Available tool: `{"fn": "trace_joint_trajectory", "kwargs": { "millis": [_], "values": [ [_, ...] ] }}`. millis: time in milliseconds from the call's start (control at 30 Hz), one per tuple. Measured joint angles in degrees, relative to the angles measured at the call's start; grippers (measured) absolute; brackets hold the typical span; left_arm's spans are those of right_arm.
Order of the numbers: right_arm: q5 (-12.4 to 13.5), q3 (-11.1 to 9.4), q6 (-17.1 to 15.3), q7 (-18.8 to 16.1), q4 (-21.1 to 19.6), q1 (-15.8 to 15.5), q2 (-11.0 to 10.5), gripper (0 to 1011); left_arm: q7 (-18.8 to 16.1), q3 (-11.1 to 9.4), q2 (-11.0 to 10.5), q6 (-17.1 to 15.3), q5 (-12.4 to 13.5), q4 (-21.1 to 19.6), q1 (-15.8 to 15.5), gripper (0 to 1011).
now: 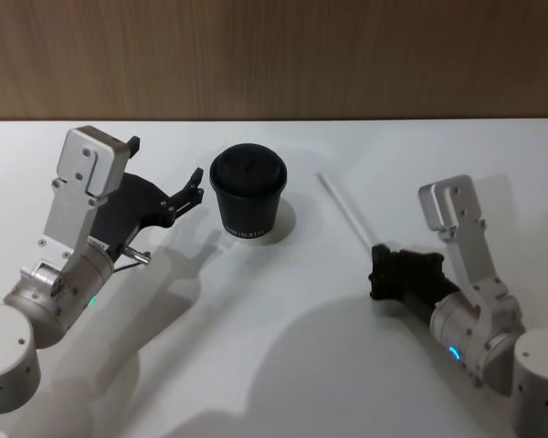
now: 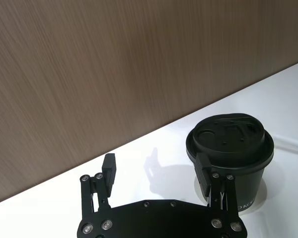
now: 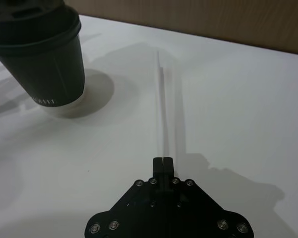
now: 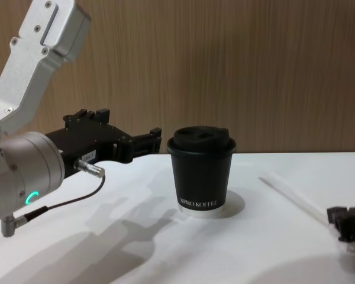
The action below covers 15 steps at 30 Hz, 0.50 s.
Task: Pick up the straw with one hand, pass it to the other hand, and insert it into the cup.
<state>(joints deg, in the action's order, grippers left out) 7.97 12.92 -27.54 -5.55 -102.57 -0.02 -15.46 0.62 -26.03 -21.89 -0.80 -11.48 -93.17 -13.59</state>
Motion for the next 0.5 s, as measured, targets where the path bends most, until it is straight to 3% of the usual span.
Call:
{"fn": "trace_joint_trajectory", "kwargs": {
  "millis": [500],
  "values": [
    [-1.0,-2.5,7.3,-0.2,-1.1,1.8,-0.3,3,0.0,0.0,0.0,0.0,0.0,0.0,0.0,1001]
  ]
}}
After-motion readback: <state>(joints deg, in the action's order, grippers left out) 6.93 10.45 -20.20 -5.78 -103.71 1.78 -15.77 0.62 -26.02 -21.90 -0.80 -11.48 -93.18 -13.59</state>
